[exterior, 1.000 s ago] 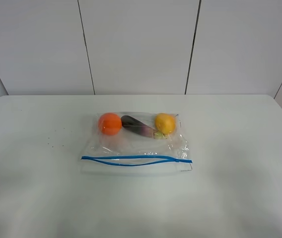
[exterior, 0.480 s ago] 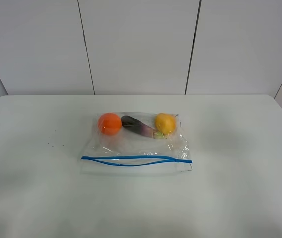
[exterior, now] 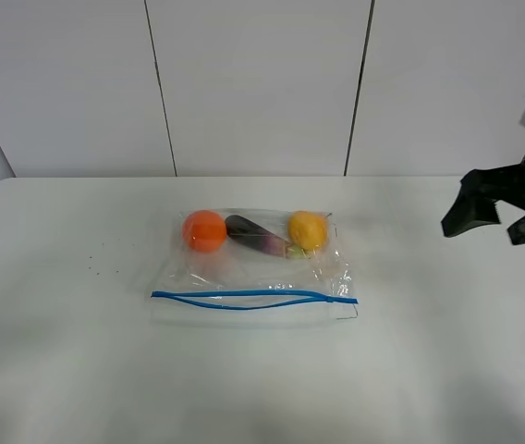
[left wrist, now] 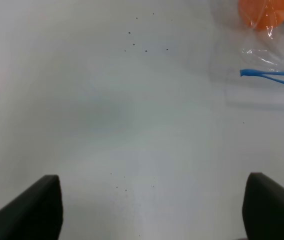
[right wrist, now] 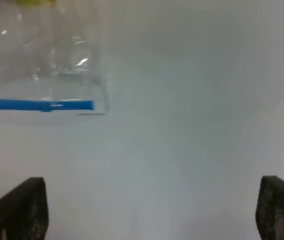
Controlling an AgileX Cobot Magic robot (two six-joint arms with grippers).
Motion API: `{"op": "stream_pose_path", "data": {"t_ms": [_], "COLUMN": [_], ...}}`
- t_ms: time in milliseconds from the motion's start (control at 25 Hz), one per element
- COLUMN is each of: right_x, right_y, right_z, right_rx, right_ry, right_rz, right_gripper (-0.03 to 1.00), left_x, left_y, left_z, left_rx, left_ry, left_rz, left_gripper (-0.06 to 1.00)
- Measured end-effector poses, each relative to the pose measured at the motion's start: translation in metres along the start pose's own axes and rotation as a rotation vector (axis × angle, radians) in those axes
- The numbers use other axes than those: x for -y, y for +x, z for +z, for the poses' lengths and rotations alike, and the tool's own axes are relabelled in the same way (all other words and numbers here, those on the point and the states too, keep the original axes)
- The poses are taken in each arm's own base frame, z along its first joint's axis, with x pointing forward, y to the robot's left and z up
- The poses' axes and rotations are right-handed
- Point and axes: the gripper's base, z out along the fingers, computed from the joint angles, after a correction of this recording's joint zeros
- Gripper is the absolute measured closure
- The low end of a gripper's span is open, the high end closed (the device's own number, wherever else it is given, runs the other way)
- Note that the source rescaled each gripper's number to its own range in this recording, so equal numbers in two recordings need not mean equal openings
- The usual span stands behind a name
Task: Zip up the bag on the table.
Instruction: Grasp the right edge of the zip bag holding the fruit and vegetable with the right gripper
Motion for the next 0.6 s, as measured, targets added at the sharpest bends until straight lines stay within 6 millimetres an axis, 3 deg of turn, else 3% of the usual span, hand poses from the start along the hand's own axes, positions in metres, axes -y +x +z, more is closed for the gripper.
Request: {"op": "stream_pose_path", "data": {"t_ms": [240,400,600], "right_x": [0.008,0.010,0.014], "right_y": [-0.017,-0.020,-0.017], "right_z": [0.082,0.123,0.159], "right_rx": [-0.105,-0.113,-0.128], "right_ry": [-0.172,-0.277,-0.370], "right_rz": [0.008,0.018,0.024], "right_gripper": [0.05,0.05,0.05], "left_x": [0.000,0.000,0.000], "left_y": [0.000,0.000,0.000], "left_z": [0.000,0.000,0.000], "left_rx": [0.000,0.000,0.000], "left_ry": [0.000,0.000,0.000], "left_rz": [0.000,0.000,0.000], "left_gripper": [-0.04,-0.04,-0.04]}}
